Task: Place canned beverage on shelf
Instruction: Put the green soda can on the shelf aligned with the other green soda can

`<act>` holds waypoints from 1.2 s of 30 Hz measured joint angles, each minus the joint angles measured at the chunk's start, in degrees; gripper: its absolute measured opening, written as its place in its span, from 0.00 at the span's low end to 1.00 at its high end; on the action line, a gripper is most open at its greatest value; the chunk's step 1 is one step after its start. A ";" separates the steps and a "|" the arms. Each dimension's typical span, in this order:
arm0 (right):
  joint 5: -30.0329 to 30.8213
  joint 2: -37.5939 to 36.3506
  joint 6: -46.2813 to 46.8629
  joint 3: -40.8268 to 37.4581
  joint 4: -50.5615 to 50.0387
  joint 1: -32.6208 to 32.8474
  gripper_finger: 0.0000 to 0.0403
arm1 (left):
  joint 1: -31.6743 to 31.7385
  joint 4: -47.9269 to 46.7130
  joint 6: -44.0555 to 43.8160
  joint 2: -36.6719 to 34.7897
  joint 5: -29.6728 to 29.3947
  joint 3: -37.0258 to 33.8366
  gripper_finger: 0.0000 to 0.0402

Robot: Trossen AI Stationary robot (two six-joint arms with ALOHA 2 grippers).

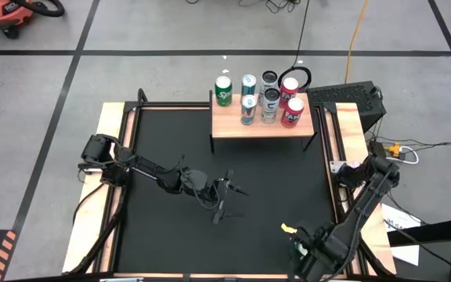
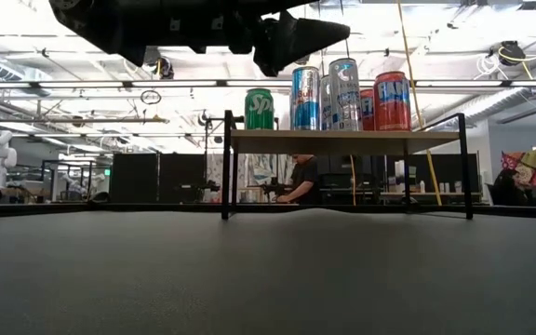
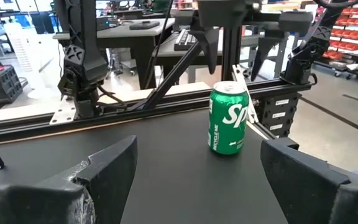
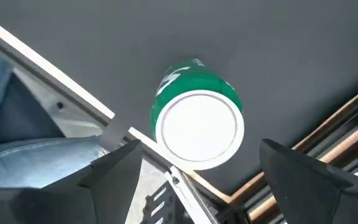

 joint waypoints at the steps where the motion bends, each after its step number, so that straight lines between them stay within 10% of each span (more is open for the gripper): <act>1: 0.06 0.40 0.06 0.00 0.16 0.12 0.78 | 0.11 -0.04 0.00 0.00 -0.02 0.00 0.83; 23: 1.21 7.91 -2.43 0.00 0.45 0.49 0.85 | 0.33 -2.60 -0.06 -0.02 -0.26 0.02 0.83; 36: 9.90 9.18 -31.61 0.15 4.73 -2.07 0.71 | 0.29 -11.22 0.44 -0.04 -1.21 0.04 0.83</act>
